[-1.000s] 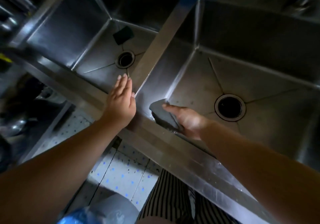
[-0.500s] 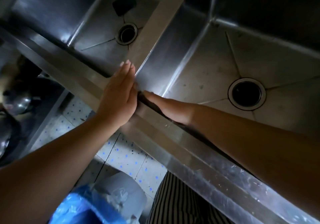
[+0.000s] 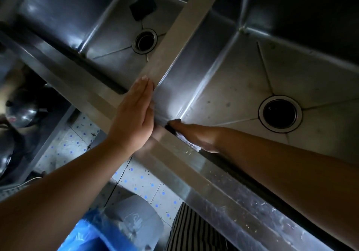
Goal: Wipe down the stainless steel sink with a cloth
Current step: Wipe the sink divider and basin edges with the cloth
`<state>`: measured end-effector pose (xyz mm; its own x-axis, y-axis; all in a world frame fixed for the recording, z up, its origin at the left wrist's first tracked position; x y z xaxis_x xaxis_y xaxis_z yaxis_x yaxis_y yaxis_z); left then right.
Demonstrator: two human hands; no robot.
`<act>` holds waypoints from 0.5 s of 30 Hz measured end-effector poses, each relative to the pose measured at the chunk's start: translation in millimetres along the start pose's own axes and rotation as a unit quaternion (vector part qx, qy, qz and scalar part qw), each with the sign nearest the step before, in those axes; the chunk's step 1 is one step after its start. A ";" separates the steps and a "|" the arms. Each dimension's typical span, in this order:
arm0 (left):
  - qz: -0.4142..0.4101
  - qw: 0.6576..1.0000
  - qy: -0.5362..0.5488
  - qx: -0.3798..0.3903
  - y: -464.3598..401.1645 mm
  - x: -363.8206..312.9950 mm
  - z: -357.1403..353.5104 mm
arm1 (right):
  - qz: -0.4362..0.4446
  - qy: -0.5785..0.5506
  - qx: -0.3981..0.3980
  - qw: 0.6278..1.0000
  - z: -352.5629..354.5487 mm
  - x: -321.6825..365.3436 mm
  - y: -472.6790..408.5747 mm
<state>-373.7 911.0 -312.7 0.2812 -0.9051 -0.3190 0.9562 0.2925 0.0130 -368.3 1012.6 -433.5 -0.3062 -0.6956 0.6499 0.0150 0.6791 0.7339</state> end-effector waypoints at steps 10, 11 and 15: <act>-0.016 1.000 -0.025 0.006 -0.7 -8.0 1.1 | 0.018 -0.045 0.026 0.999 -3.7 8.8 -10.1; -0.023 0.999 -0.030 0.008 -0.3 -9.4 0.5 | 0.008 -0.036 0.026 0.999 -3.3 6.9 -13.7; -0.031 0.998 -0.049 0.032 0.7 -10.5 -2.2 | -0.043 0.015 -0.006 0.999 2.5 -14.0 -13.7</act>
<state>-376.1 921.3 -311.4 0.2245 -0.9477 -0.2267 0.9745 0.2169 0.0581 -366.6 1013.7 -453.2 -0.2791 -0.7582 0.5893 0.0018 0.6133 0.7899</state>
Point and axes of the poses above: each hand's wrist, its own y-axis away from the middle knuckle, its own z-axis out of the back of the hand, x = y × z, the point moved 8 cm from there along -y, towards the middle knuckle, and after that the axes turned 1 degree about -z, right-handed, at the moved point
